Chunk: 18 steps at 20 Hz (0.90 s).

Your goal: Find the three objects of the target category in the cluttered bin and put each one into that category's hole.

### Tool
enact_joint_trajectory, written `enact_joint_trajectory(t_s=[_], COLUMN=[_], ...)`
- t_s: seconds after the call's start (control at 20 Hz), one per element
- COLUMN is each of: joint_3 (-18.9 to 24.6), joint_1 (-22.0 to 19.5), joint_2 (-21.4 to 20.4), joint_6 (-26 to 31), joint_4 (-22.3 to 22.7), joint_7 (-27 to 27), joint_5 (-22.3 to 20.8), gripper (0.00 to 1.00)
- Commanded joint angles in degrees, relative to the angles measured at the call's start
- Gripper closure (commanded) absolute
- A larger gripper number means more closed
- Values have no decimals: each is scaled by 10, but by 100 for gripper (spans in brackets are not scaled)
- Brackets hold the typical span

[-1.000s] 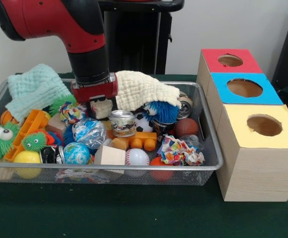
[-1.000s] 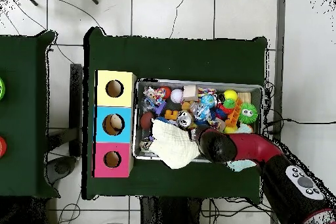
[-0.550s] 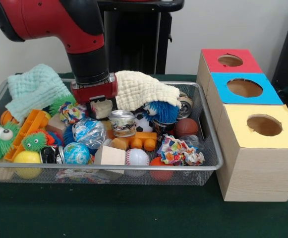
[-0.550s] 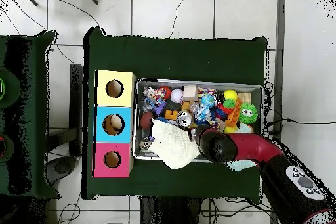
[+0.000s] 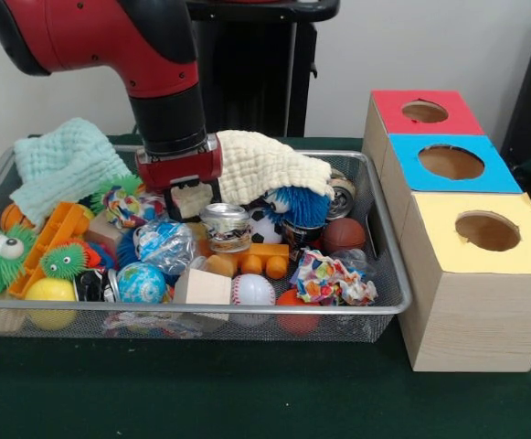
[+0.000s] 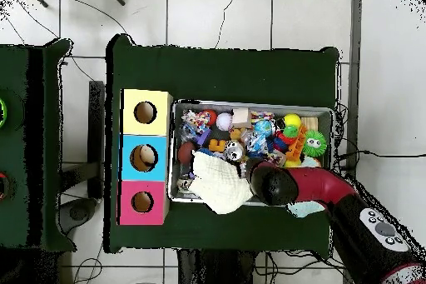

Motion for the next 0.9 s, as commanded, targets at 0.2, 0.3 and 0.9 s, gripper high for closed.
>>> enact_joint_trajectory(t_s=[0.2,0.3,0.9], joint_3=[7,0,-13], joint_1=[9,19,34], joint_2=[-17,-26,-39], joint_6=[65,70,86], joint_4=[-50,-61,-84], joint_7=[-73,-78,-73], joint_5=[-36,-45,-63], gripper=[0,0,0])
